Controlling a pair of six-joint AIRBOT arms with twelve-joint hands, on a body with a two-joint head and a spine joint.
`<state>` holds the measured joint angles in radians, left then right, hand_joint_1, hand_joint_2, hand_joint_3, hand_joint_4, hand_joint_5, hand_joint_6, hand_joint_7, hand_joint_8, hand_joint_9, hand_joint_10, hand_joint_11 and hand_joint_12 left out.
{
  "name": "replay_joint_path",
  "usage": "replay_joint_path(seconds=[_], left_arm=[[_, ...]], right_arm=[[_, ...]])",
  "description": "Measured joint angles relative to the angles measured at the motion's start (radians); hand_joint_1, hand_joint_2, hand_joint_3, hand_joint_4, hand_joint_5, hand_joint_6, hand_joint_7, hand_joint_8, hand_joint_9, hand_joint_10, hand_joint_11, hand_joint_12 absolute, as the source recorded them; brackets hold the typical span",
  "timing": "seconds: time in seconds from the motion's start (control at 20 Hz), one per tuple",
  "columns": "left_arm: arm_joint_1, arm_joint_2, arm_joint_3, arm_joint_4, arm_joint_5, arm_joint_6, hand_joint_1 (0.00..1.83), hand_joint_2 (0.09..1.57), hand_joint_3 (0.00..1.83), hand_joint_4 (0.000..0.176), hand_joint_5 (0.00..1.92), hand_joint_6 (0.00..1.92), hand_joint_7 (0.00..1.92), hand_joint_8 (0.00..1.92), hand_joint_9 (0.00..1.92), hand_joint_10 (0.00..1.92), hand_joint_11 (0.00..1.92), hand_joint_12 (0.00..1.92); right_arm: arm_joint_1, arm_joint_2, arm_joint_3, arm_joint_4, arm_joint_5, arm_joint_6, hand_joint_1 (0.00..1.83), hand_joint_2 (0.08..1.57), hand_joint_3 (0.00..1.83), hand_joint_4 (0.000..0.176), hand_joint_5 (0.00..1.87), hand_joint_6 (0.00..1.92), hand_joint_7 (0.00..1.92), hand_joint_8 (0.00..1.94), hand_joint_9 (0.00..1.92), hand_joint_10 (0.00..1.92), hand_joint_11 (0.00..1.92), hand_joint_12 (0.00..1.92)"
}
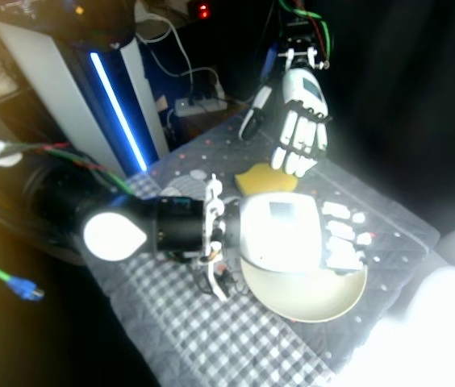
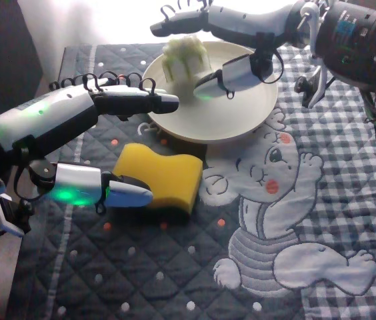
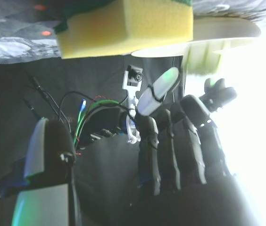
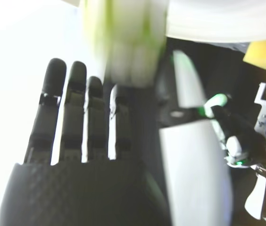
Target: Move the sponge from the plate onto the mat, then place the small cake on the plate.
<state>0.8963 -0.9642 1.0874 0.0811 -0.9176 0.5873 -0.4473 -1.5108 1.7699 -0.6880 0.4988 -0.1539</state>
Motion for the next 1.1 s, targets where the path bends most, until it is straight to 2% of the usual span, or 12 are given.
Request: replay_joint_path(seconds=[0.05,0.25,0.3,0.4,0.55,0.6,0.65,0.7,0.75,0.85,0.95,1.1], left_arm=[[0.0,0.0,0.0,0.0,0.0,0.0,0.97,0.92,0.0,0.0,0.45,0.01,0.36,0.0,0.36,0.03,0.0,1.29],[0.0,0.0,0.0,-0.007,-0.006,-0.001,0.98,0.94,0.01,0.0,0.44,0.0,0.35,0.0,0.3,0.0,0.0,1.27],[0.0,0.001,0.0,-0.014,-0.007,-0.001,0.96,0.94,0.01,0.0,0.42,0.0,0.36,0.01,0.31,0.01,0.0,1.4],[0.007,0.003,0.0,-0.026,-0.024,-0.002,0.94,0.95,0.01,0.0,0.42,0.0,0.36,0.01,0.32,0.02,0.0,1.43],[0.014,0.028,-0.004,-0.056,-0.056,-0.003,0.89,0.98,0.01,0.0,0.37,0.0,0.34,0.0,0.32,0.02,0.0,1.26],[0.02,0.037,-0.004,-0.062,-0.076,-0.003,0.91,0.97,0.0,0.0,0.39,0.01,0.33,0.0,0.29,0.01,0.0,1.17],[0.026,0.05,-0.012,-0.084,-0.093,0.0,0.96,1.0,0.01,0.0,0.37,0.0,0.28,0.0,0.23,0.0,0.0,1.09],[0.038,0.059,-0.023,-0.101,-0.119,0.002,0.96,1.0,0.01,0.0,0.37,0.0,0.28,0.0,0.23,0.0,0.0,1.09],[0.053,0.071,-0.034,-0.11,-0.146,0.016,0.97,0.99,0.0,0.0,0.38,0.01,0.32,0.01,0.3,0.03,0.0,1.25],[0.08,0.087,-0.044,-0.138,-0.198,0.02,0.91,0.98,0.0,0.0,0.34,0.0,0.31,0.0,0.29,0.02,0.0,1.26],[0.1,0.102,-0.055,-0.164,-0.235,0.019,0.9,1.0,0.0,0.0,0.3,0.0,0.27,0.0,0.26,0.0,0.0,1.15],[0.133,0.121,-0.069,-0.208,-0.3,0.028,0.84,1.03,0.01,0.0,0.26,0.0,0.25,0.0,0.27,0.01,0.0,1.08]], right_arm=[[0.0,0.0,0.0,-0.017,0.002,0.022,0.9,1.02,0.0,0.087,0.3,0.0,0.42,0.0,0.45,0.07,0.04,1.18],[0.0,0.009,-0.023,-0.07,0.005,0.05,0.92,1.04,0.0,0.089,0.31,0.0,0.37,0.0,0.4,0.0,0.01,0.85],[0.0,0.019,-0.037,-0.099,0.005,0.067,0.94,1.03,0.0,0.051,0.32,0.0,0.39,0.0,0.41,0.0,0.06,0.75],[0.0,0.054,-0.063,-0.119,0.032,0.094,0.93,1.02,0.0,0.051,0.31,0.0,0.38,0.0,0.38,0.0,0.1,0.69],[0.0,0.177,-0.116,-0.109,0.071,0.103,0.9,1.07,0.01,0.015,0.25,0.0,0.26,0.0,0.28,0.0,0.0,0.61],[0.0,0.213,-0.133,-0.098,0.075,0.103,0.83,1.07,0.0,0.045,0.23,0.0,0.26,0.0,0.27,0.0,0.0,0.46],[0.0,0.274,-0.165,-0.07,0.087,0.103,0.8,1.04,0.0,0.053,0.25,0.0,0.3,0.0,0.26,0.0,0.0,0.42],[0.0,0.316,-0.194,-0.045,0.094,0.103,0.8,1.04,0.0,0.053,0.25,0.0,0.3,0.0,0.26,0.0,0.0,0.42],[0.0,0.375,-0.241,-0.004,0.113,0.079,0.82,1.05,0.0,0.084,0.23,0.0,0.3,0.01,0.29,0.01,0.01,0.42],[-0.001,0.474,-0.335,0.071,0.158,-0.019,0.96,1.04,0.0,0.08,0.26,0.01,0.31,0.01,0.28,0.0,0.0,0.38],[-0.042,0.568,-0.42,0.15,0.236,-0.081,0.91,1.06,0.0,0.059,0.23,0.0,0.27,0.0,0.25,0.0,0.0,0.3],[-0.184,0.665,-0.491,0.265,0.338,-0.098,0.86,1.07,0.0,0.069,0.18,0.0,0.22,0.0,0.2,0.0,0.0,0.16]])
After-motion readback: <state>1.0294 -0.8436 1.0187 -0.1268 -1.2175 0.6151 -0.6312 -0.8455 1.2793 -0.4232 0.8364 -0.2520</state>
